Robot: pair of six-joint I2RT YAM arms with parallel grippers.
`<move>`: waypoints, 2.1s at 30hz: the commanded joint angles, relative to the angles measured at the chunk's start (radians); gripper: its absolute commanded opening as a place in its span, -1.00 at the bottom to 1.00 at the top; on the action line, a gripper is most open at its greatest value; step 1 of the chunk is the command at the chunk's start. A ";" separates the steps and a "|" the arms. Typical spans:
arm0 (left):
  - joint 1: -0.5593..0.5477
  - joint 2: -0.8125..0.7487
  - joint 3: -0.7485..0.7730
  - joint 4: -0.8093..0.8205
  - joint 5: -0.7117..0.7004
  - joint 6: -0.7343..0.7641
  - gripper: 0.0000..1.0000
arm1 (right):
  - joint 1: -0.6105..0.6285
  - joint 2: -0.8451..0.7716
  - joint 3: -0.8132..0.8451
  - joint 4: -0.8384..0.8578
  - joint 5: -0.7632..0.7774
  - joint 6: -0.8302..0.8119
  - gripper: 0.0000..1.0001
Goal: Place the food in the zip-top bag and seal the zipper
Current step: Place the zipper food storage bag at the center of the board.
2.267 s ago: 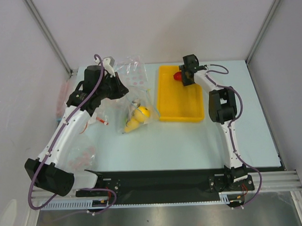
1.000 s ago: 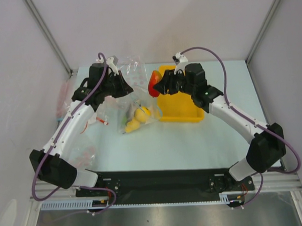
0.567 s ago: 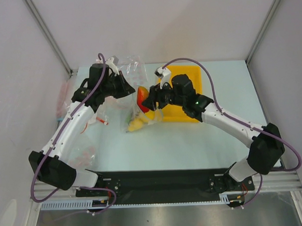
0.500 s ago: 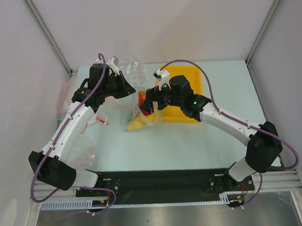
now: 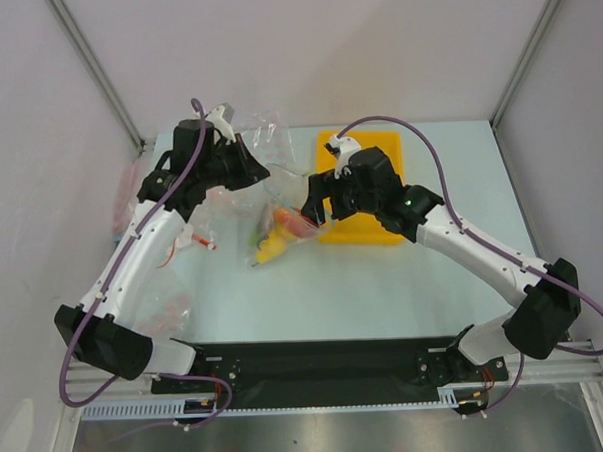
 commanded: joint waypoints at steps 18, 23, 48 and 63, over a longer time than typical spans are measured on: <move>-0.004 -0.047 0.056 0.010 0.006 0.014 -1.00 | -0.008 0.076 0.080 -0.186 -0.012 0.144 -0.51; -0.012 -0.102 -0.028 0.016 0.011 0.020 -1.00 | 0.036 0.067 0.126 -0.206 0.037 0.175 -1.00; -0.199 -0.289 -0.395 0.145 0.201 0.034 -0.99 | 0.230 0.164 0.329 -0.385 0.235 0.429 -0.28; -0.199 -0.358 -0.439 0.132 0.109 -0.010 -0.99 | 0.076 -0.121 0.068 -0.244 0.119 0.440 0.41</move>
